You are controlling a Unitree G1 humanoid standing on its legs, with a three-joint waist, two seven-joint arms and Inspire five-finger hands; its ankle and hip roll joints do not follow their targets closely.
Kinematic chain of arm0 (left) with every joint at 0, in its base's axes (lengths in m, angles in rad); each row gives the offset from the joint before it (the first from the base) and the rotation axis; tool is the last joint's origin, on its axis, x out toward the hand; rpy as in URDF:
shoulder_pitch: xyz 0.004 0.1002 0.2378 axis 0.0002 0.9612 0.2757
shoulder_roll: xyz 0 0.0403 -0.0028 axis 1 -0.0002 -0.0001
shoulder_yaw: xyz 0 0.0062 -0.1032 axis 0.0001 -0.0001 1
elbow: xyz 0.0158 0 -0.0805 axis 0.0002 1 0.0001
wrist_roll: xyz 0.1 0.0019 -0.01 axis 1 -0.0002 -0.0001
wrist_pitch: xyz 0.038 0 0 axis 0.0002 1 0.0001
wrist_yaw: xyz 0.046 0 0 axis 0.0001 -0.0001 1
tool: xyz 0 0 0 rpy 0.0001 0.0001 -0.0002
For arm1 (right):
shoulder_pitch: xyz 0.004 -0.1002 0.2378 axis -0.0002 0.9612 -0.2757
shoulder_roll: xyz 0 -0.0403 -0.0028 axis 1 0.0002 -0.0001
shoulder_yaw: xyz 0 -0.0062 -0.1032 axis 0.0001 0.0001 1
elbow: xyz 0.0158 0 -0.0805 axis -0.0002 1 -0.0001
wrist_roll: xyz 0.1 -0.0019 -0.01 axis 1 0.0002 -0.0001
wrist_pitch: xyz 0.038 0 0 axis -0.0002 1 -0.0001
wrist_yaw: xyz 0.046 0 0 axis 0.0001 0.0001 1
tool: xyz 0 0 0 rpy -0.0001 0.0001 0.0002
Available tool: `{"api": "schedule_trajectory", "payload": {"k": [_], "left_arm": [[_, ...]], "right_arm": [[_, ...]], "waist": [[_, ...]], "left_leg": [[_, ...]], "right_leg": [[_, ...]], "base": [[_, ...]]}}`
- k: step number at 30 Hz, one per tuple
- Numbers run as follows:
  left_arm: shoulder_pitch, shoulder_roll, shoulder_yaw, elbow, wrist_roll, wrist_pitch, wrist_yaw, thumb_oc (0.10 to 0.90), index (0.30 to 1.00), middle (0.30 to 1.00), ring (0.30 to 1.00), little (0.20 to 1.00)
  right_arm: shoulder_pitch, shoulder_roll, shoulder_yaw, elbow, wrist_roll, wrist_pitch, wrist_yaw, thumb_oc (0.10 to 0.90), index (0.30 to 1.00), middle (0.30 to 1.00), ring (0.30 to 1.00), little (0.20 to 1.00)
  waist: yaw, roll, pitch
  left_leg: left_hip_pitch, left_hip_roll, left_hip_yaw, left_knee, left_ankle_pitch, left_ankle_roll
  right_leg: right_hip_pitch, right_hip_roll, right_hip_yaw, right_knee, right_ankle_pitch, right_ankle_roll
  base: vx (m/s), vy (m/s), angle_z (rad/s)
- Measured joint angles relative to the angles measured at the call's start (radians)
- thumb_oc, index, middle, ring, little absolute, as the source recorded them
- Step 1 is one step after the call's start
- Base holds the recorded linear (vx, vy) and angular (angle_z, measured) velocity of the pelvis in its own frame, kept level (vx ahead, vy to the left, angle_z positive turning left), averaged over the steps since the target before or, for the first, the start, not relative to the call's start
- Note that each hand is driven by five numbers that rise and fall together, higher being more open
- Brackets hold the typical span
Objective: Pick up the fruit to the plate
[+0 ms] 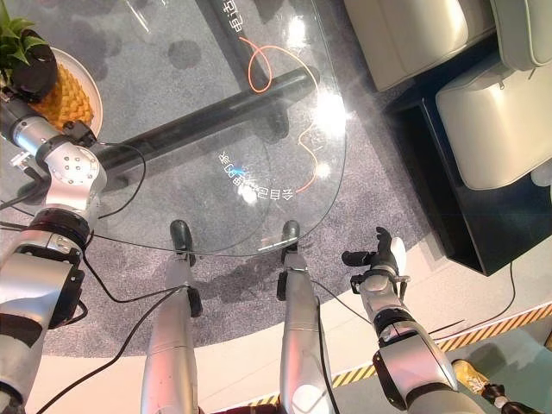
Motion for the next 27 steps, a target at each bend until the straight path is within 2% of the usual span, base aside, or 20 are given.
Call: {"api": "schedule_trajectory", "payload": {"k": [20,27], "left_arm": [[0.012,0.000,0.000,-0.024,0.002,-0.029,0.001,0.756,0.862,0.862,0.862,0.856],[0.049,0.000,0.005,-0.062,0.002,-0.041,0.001,0.734,0.844,0.844,0.844,0.834]], "right_arm": [[0.000,0.000,0.000,0.000,0.000,-0.019,-0.019,0.800,0.900,0.900,0.900,0.900],[0.000,0.000,0.000,0.000,0.000,-0.019,-0.020,0.800,0.900,0.900,0.900,0.900]], "waist": [[0.025,0.000,0.000],[0.027,0.000,0.000]], "left_leg": [[-0.007,0.000,-0.003,-0.003,0.000,0.000],[-0.007,0.000,-0.003,-0.003,0.000,0.000]], "right_leg": [[-0.005,0.000,-0.003,-0.001,0.000,0.000],[-0.005,0.000,-0.003,-0.001,0.000,0.000]], "base": [[0.00,0.000,0.00],[0.00,0.000,0.00]]}}
